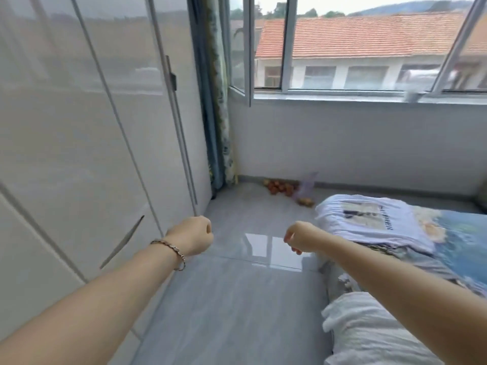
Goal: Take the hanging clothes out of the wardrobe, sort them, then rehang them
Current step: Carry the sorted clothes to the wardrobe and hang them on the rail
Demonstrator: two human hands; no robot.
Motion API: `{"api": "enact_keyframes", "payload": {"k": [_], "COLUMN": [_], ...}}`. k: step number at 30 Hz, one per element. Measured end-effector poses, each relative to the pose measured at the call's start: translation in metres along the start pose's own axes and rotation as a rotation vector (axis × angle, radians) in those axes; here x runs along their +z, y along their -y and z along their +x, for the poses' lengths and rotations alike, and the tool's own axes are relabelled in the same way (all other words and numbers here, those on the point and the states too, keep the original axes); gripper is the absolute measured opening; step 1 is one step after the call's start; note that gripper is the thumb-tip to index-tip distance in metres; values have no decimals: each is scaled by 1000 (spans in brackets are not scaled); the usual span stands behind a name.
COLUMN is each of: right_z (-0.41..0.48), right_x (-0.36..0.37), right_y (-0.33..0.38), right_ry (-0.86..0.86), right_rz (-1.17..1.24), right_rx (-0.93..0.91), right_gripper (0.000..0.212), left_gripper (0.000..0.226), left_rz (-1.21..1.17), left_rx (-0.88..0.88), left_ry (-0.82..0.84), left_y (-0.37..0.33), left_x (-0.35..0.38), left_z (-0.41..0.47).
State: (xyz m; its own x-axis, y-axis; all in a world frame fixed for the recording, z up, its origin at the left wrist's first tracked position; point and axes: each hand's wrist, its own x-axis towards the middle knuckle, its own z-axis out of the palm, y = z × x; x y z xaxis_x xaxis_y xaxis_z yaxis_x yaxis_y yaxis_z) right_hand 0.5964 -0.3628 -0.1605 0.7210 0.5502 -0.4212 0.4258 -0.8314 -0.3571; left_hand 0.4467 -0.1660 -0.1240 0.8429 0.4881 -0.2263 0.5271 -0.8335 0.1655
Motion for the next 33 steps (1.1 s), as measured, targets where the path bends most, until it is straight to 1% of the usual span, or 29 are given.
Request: {"api": "enact_keyframes", "payload": {"k": [2, 5, 8, 12, 15, 19, 23, 27, 31, 33], "right_z": [9, 15, 19, 31, 51, 96, 143, 188, 228, 250], "right_x": [-19, -46, -65, -73, -77, -84, -105, -125, -136, -137], "right_y": [-71, -164, -240, -315, -349, -386, -413, -439, -464, -484], "right_ry": [-65, -142, -139, -107, -128, -162, -198, -275, -248, -260], "right_rz": [-10, -3, 87, 188, 280, 393, 439, 532, 547, 604], "right_rx": [78, 195, 321, 486, 601, 712, 820, 947, 1057, 1090], "right_gripper": [32, 29, 30, 28, 31, 33, 29, 29, 25, 22], "left_gripper": [15, 19, 24, 24, 26, 21, 16, 12, 13, 13], "left_rz": [-1, 4, 1, 9, 50, 123, 147, 208, 238, 272], "left_rx": [92, 198, 288, 406, 479, 599, 668, 778, 804, 819], "left_ry": [21, 45, 93, 167, 210, 243, 288, 375, 436, 467], "left_y": [-58, -145, -222, -295, -333, -370, -404, -448, -494, -516], "left_x": [18, 44, 66, 87, 103, 114, 114, 107, 112, 122], "left_z": [39, 88, 124, 170, 214, 290, 370, 445, 514, 543]}}
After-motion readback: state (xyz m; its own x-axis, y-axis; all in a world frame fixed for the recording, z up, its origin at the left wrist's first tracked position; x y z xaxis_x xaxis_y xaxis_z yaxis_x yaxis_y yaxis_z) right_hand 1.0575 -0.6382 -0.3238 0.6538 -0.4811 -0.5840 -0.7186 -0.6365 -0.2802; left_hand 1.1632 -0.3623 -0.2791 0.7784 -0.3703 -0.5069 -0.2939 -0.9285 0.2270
